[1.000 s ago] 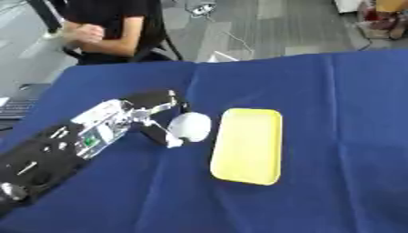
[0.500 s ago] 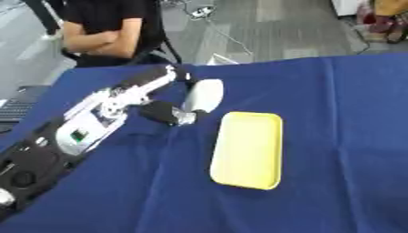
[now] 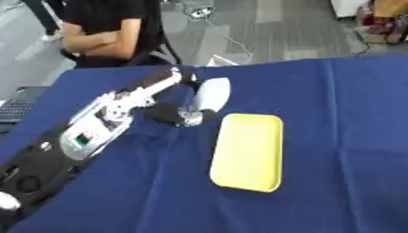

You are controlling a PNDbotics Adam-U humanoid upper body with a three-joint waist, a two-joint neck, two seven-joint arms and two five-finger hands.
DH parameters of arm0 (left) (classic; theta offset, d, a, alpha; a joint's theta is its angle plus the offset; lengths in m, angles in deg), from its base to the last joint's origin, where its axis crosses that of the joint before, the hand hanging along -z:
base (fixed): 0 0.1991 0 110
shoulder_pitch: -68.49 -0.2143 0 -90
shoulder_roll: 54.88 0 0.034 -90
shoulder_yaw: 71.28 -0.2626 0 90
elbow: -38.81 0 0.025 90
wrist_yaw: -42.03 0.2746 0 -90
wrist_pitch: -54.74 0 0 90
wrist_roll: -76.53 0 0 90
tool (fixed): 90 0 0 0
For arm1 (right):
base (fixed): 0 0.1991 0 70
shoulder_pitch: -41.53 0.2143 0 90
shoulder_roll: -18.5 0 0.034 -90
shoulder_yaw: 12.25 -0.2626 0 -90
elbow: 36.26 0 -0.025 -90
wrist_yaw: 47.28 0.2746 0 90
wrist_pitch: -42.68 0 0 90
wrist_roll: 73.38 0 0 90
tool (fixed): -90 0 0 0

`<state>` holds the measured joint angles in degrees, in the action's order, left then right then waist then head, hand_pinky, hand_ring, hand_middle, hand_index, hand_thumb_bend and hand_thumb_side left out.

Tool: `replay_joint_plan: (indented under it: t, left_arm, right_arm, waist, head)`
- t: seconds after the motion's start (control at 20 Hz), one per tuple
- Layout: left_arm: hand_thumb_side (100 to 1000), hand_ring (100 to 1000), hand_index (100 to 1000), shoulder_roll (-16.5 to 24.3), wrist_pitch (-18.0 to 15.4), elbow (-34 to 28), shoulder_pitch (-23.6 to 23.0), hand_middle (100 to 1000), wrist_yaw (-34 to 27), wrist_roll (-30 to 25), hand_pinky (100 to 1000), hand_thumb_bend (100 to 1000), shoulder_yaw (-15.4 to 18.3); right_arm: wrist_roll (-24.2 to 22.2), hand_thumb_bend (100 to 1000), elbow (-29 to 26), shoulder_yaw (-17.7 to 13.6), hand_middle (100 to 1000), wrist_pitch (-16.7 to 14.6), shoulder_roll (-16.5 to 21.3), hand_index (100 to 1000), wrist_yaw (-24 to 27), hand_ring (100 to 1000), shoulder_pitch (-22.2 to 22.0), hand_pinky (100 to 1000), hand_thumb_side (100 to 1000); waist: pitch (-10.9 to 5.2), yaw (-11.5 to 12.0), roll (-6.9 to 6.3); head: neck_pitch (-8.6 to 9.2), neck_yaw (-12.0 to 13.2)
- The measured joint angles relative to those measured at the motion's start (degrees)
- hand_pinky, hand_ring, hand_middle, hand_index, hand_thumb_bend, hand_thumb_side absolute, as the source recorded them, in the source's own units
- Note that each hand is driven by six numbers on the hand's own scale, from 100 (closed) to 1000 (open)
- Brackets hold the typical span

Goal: Pick up objects on the table and place them in the box.

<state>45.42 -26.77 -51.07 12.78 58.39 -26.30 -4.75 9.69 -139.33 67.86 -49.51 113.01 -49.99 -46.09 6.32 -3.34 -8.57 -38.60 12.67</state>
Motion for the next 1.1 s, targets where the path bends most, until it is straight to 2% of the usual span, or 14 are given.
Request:
replay_joint_plan:
  t: [0.5,0.8,1.0,1.1]
  left_arm:
    - [502,756,424,-7.35,-3.21,5.47,5.36,587,5.21,-2.74,913,100,-3.68]
    - [499,758,426,-11.50,-5.94,10.18,6.84,588,9.16,-3.56,913,100,-5.25]
    - [476,761,432,-13.07,-7.87,12.64,6.98,590,11.68,-3.68,908,100,-5.83]
    - [426,767,439,-13.42,-8.84,13.48,7.35,595,13.15,-3.42,897,100,-5.86]
  right_arm:
    - [-0.37,275,0.00,0.35,883,-0.10,-0.49,969,0.09,689,0.51,681,769]
    - [-0.41,274,-0.01,0.52,883,-0.11,-0.79,969,0.32,689,0.99,682,769]
    - [-0.41,274,-0.01,0.65,883,-0.11,-1.04,969,0.47,689,1.00,682,768]
    - [-0.42,275,-0.02,0.66,883,-0.12,-1.05,969,0.49,689,1.00,682,768]
  waist:
    - [0.44,-0.42,0.84]
    - [0.79,-0.76,1.27]
    - [0.80,-0.79,1.39]
    - [0.80,-0.79,1.48]
  head:
    - [0.57,0.00]
    - [0.90,0.00]
    - [1.55,0.00]
    - [1.57,-0.01]
